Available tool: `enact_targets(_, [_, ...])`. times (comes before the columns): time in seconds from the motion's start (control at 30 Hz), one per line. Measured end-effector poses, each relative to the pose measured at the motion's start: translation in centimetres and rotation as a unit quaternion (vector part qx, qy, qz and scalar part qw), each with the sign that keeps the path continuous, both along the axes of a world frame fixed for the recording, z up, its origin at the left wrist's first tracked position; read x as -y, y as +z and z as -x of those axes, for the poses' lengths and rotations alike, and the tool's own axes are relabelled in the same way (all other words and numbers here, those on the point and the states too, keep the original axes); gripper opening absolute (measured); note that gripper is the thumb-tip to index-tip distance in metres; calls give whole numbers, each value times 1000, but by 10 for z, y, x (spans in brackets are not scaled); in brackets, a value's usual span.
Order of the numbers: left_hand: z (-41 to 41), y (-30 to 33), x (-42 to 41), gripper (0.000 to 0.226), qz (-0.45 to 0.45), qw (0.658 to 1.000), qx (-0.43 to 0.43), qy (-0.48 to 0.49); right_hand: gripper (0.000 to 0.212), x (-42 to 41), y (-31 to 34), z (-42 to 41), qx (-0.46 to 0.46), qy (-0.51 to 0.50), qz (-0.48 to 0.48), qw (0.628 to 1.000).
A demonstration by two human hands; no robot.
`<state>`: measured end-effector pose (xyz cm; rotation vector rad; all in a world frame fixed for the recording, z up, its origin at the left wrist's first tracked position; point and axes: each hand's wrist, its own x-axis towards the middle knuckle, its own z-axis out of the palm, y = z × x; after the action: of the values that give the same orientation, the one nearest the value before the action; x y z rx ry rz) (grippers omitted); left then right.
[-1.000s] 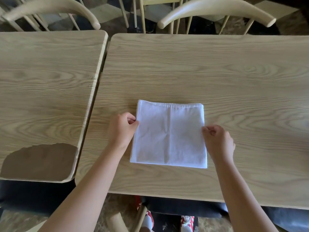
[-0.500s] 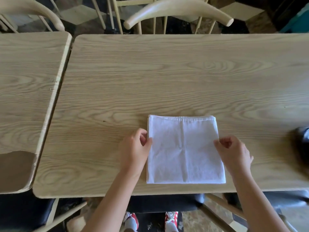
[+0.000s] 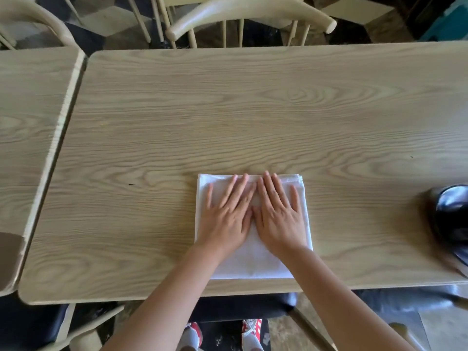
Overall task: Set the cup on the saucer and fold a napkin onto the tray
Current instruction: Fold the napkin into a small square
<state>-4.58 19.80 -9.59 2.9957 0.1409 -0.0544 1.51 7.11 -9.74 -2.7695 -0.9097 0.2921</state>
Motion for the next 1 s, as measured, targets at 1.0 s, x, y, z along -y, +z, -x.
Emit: enact_targets(1.0, [9, -6, -13, 76, -3, 995, -28, 95, 71, 78, 0, 33, 40, -37, 57, 997])
